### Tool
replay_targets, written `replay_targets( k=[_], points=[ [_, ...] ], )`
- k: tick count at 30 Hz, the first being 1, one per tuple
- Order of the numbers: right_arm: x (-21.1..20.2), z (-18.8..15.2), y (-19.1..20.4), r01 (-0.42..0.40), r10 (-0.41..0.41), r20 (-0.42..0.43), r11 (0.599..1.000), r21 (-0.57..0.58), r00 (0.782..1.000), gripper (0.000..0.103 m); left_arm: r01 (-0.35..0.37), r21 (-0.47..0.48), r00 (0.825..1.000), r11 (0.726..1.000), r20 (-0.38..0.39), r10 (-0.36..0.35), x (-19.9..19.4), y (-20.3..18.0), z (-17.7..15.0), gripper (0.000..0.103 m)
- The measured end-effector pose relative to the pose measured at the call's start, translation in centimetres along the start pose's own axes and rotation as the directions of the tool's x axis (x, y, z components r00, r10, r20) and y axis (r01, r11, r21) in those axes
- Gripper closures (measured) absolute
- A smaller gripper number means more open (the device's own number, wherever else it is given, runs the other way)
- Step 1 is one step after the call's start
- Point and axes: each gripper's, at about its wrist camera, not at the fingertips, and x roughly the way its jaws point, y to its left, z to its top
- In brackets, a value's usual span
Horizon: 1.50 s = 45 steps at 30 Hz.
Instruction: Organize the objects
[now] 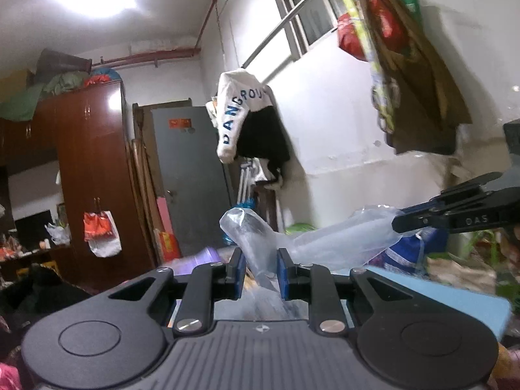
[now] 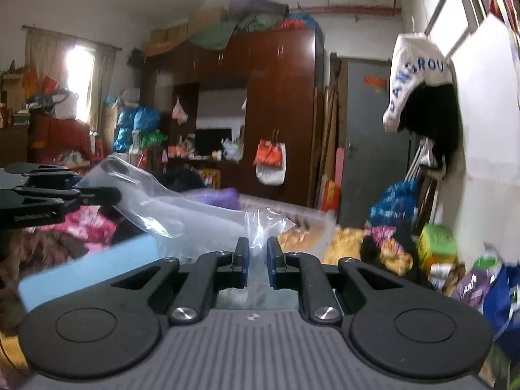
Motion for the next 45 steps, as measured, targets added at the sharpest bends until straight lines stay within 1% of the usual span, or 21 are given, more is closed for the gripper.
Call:
replay_targets(
  k=[3,5,11,14,18,20,21,22,23,25,26,27,28,30,32,34,35,36,39,42,45],
  points=[
    [2.2,2.0,-0.2,0.002,-0.002,0.013,1.0,-0.003,1.0,0.09,-0.023,0.005,1.0,1.0,-0.002,0.023,3.1,1.2,2.3,0.079],
    [4.2,2.7,-0.5,0.012,-0.012,-0.002,1.0,-0.006,1.0,0.09,-0.027,-0.024,0.999,0.999,-0.02,0.027,5.3,2.4,3.1,0.079],
    [10.1,2.0,-2.0,0.07,-0.069,-0.086,0.997,0.013,0.994,0.09,-0.069,-0.09,0.989,0.994,-0.133,0.056,12.3,5.6,3.0,0.079],
    [11.1,1.0,-2.7,0.078,-0.073,-0.107,0.996,0.037,0.992,0.09,-0.064,-0.104,0.984,0.992,-0.171,0.046,14.3,6.1,2.1,0.079],
    [10.4,0.5,-2.5,0.104,-0.1,-0.115,0.994,0.027,0.988,0.09,-0.047,-0.089,0.981,0.995,-0.189,0.03,14.8,5.6,1.4,0.079],
    [10.3,0.5,-2.7,0.109,-0.104,-0.116,0.993,0.037,0.988,0.09,-0.051,-0.098,0.979,0.994,-0.2,0.031,15.1,5.9,1.2,0.074],
    [10.4,0.5,-3.0,0.108,-0.102,-0.118,0.993,0.044,0.988,0.085,-0.056,-0.101,0.978,0.993,-0.207,0.034,15.1,6.2,1.1,0.074],
    [10.6,0.4,-3.3,0.106,-0.099,-0.131,0.993,0.051,0.986,0.081,-0.071,-0.085,0.975,0.994,-0.216,0.051,15.2,6.2,1.0,0.062],
    [10.8,0.3,-3.3,0.105,-0.096,-0.141,0.993,0.056,0.985,0.072,-0.092,-0.061,0.972,0.994,-0.223,0.077,15.4,6.1,0.9,0.043],
    [11.0,0.2,-3.6,0.122,-0.113,-0.14,0.991,0.057,0.984,0.057,-0.14,-0.022,0.969,0.99,-0.209,0.132,15.2,5.8,0.9,0.026],
    [10.9,0.1,-3.6,0.129,-0.12,-0.14,0.99,0.056,0.983,0.043,-0.15,-0.023,0.971,0.988,-0.194,0.143,14.8,5.9,0.8,0.024],
    [10.8,0.0,-3.6,0.132,-0.123,-0.138,0.989,0.06,0.983,0.033,-0.15,-0.037,0.973,0.988,-0.182,0.141,14.2,6.2,1.0,0.024],
    [10.6,0.1,-3.7,0.136,-0.126,-0.13,0.988,0.072,0.983,0.03,-0.146,-0.06,0.975,0.987,-0.175,0.134,13.8,6.5,1.1,0.024],
    [9.8,0.4,-3.9,0.135,-0.124,-0.107,0.985,0.106,0.986,0.011,-0.14,-0.1,0.979,0.985,-0.165,0.122,12.7,7.0,1.4,0.02],
    [8.4,0.7,-3.8,0.123,-0.115,-0.069,0.984,0.129,0.991,0.0,-0.137,-0.102,0.981,0.985,-0.152,0.12,11.4,6.8,1.5,0.014],
    [7.5,0.9,-3.5,0.115,-0.108,-0.063,0.987,0.111,0.992,0.0,-0.135,-0.083,0.984,0.987,-0.132,0.123,9.9,6.2,1.3,0.011],
    [7.2,0.9,-3.2,0.121,-0.113,-0.085,0.988,0.1,0.99,0.0,-0.138,-0.077,0.983,0.987,-0.136,0.127,9.5,5.8,1.2,0.004],
    [7.1,1.0,-3.0,0.13,-0.12,-0.108,0.987,0.093,0.987,0.0,-0.141,-0.074,0.98,0.987,-0.152,0.129,9.2,5.5,1.1,0.002],
    [6.4,0.6,-2.4,0.159,-0.146,-0.145,0.984,0.078,0.979,0.0,-0.115,-0.097,0.978,0.989,-0.187,0.095,8.2,4.9,0.4,0.002],
    [5.1,0.2,-1.8,0.178,-0.166,-0.118,0.979,0.1,0.979,0.0,-0.106,-0.092,0.977,0.99,-0.194,0.086,6.6,3.9,-0.3,0.002],
    [3.5,-0.2,-1.1,0.179,-0.17,-0.072,0.974,0.137,0.983,0.0,-0.156,-0.096,0.968,0.983,-0.211,0.133,4.7,3.2,-0.6,0.002]
  ],
)
